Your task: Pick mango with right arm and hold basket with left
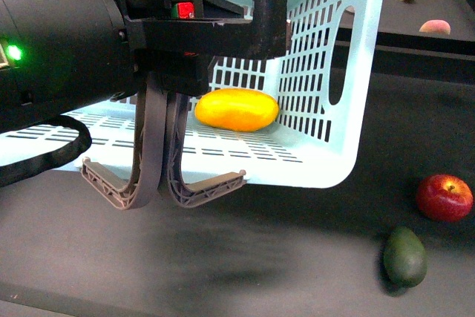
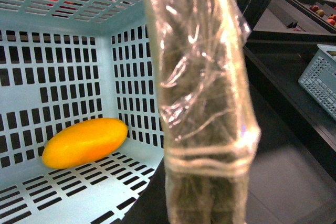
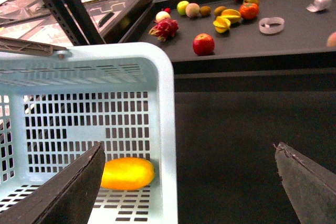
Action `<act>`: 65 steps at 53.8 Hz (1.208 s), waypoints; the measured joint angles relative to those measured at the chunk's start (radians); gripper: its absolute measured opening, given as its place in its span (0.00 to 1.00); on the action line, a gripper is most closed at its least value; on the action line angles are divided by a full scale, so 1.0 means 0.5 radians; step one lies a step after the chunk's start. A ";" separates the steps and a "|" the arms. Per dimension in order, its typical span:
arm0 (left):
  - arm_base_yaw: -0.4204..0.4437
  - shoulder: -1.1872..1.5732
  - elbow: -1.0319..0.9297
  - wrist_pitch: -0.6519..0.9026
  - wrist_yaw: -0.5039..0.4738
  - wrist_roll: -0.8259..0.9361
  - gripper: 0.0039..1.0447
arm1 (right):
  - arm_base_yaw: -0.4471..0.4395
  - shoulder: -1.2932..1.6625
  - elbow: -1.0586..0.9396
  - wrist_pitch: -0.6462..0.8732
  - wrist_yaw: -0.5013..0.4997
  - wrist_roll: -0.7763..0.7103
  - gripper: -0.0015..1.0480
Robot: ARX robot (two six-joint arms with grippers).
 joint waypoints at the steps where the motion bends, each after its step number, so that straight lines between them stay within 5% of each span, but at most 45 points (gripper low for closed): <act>1: 0.000 0.000 0.000 0.001 0.002 -0.001 0.07 | -0.020 -0.069 -0.031 -0.040 0.005 0.009 0.92; 22: 0.000 0.000 0.000 0.001 0.011 -0.004 0.07 | -0.140 -1.235 -0.433 -0.890 0.330 0.093 0.92; 39: 0.000 0.000 0.000 0.001 0.007 -0.002 0.07 | -0.140 -1.312 -0.459 -0.850 0.316 0.043 0.90; 46: 0.000 0.000 0.000 0.001 0.008 0.002 0.07 | -0.330 -1.418 -0.643 -0.405 0.044 -0.342 0.71; 65: 0.000 0.000 0.000 0.001 0.010 -0.003 0.07 | -0.361 -1.622 -0.748 -0.472 0.033 -0.559 0.13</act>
